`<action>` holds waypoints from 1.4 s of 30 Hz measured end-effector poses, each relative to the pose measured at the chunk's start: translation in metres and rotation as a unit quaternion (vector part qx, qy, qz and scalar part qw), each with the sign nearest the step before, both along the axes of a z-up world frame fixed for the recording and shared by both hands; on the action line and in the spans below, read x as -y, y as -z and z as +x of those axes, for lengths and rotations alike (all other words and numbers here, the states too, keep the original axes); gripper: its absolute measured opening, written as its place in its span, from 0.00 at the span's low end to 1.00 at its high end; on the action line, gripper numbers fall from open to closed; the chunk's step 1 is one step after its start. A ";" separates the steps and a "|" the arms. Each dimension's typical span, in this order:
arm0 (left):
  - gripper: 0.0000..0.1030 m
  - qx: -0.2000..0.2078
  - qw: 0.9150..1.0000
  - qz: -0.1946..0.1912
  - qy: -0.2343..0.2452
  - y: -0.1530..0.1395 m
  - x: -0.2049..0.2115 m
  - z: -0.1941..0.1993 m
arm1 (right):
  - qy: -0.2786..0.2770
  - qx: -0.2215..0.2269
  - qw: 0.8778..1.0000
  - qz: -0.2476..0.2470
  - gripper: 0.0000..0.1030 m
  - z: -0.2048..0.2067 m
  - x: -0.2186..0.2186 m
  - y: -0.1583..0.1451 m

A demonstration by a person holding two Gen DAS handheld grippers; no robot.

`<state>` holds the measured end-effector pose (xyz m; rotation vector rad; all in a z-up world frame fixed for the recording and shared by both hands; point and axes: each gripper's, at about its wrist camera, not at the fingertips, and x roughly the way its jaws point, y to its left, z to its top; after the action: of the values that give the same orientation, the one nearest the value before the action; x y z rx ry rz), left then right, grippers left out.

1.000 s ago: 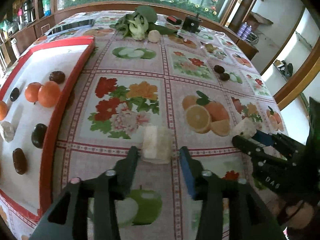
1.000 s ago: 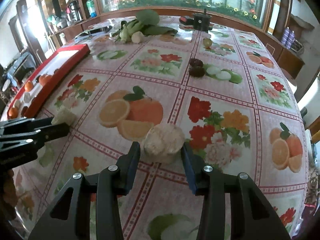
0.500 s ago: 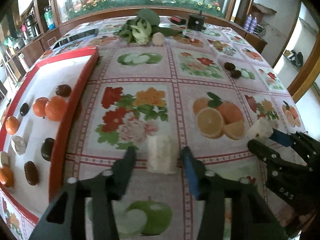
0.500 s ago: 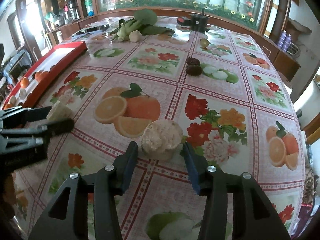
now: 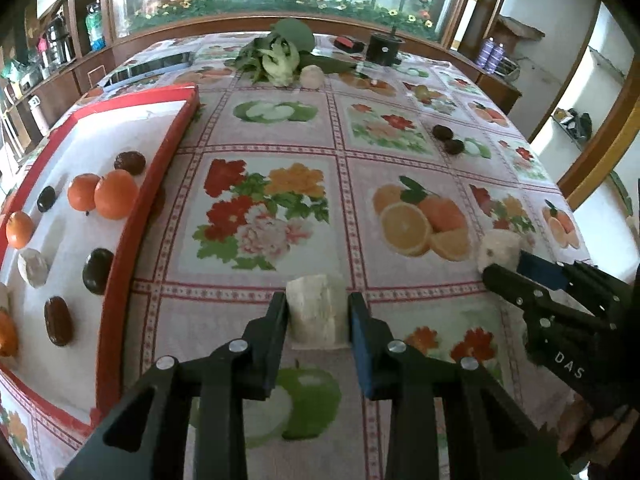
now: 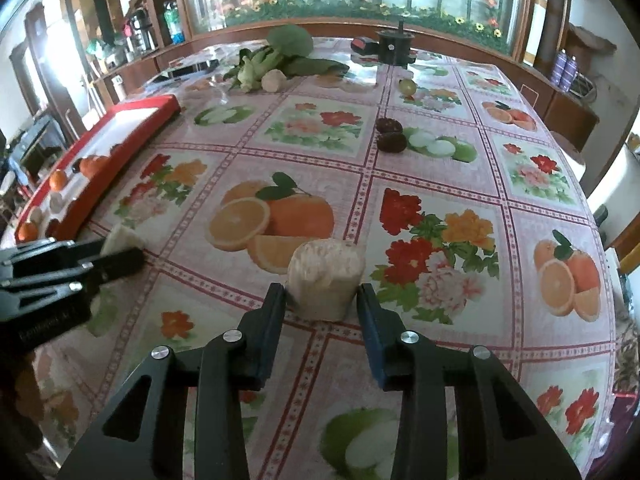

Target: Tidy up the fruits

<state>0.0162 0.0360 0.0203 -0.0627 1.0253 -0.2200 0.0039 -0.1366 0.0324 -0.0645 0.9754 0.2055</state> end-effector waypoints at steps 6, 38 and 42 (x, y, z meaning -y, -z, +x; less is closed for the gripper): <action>0.32 0.001 1.000 0.001 0.012 -0.004 0.004 -0.007 | -0.011 0.004 1.000 -0.009 0.35 -0.005 -0.013 -0.006; 0.32 -0.018 0.999 -0.023 0.027 0.002 -0.010 -0.007 | 0.024 -0.036 0.999 0.017 0.25 0.009 -0.018 0.005; 0.33 -0.013 0.999 -0.022 0.027 0.003 -0.010 -0.009 | 0.034 -0.024 0.999 0.021 0.40 0.010 -0.012 -0.001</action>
<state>0.0067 0.0459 0.0176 -0.0781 1.0495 -0.2921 0.0142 -0.1250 0.0332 0.0113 1.0198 0.1657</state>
